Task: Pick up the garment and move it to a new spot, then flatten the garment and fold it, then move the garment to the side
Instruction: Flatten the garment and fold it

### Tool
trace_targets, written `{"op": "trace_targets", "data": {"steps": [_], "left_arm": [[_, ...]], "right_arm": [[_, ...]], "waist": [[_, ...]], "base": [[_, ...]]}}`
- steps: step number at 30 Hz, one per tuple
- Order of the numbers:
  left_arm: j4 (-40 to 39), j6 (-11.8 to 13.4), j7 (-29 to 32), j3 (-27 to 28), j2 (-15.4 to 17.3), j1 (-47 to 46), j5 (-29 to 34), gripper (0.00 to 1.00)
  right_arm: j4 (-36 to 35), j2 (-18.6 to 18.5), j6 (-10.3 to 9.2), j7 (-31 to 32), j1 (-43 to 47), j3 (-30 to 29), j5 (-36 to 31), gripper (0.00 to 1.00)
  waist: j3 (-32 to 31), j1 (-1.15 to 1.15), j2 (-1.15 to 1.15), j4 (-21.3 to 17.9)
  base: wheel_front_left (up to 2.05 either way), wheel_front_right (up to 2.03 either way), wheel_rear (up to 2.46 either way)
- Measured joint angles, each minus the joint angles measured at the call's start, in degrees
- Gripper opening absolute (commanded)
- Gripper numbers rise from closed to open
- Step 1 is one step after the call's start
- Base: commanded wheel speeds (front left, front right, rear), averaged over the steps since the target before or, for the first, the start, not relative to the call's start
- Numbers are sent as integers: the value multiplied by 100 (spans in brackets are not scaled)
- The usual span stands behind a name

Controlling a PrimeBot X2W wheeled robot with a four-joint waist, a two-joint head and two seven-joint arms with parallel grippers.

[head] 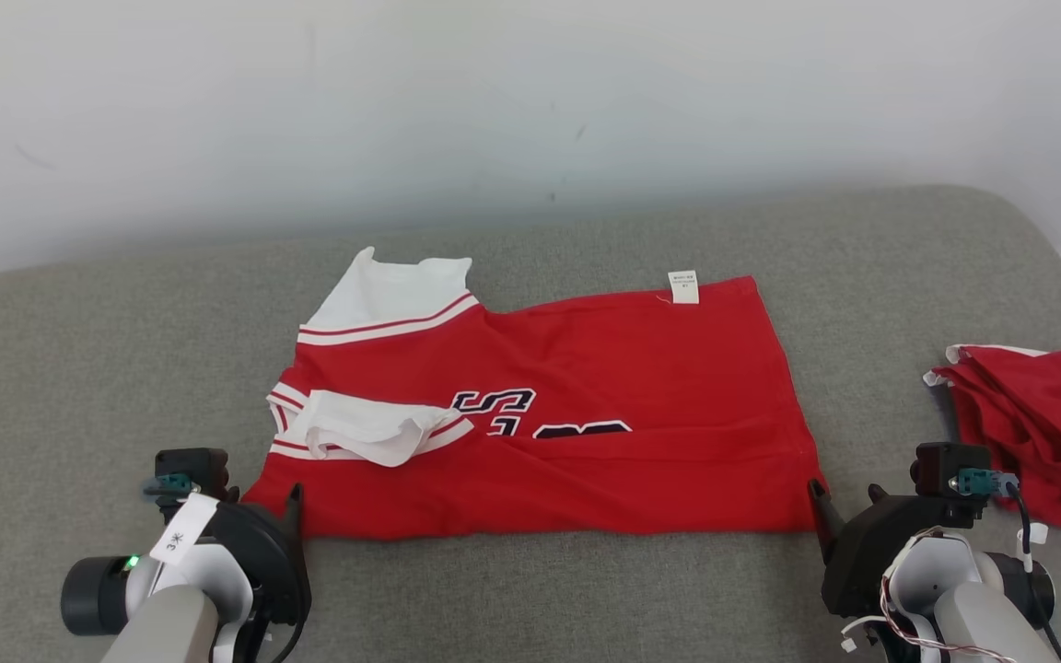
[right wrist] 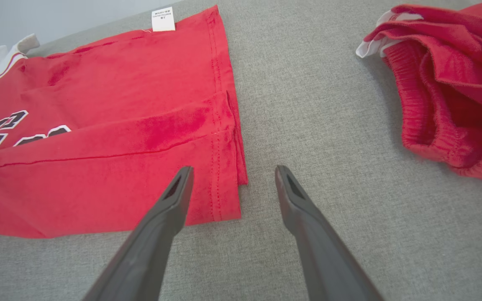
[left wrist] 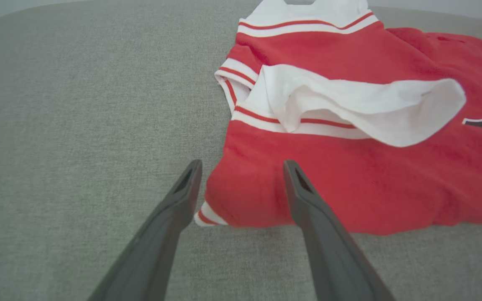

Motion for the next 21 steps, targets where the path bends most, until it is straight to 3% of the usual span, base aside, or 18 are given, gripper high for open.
{"op": "trace_targets", "data": {"steps": [21], "left_arm": [[3, 42, 8, -130, -136, -513, 155, 100]], "right_arm": [[179, 22, -58, 104, -341, -37, -19, 100]], "waist": [[676, 1, 1, 208]], "base": [[0, 0, 0]]}}
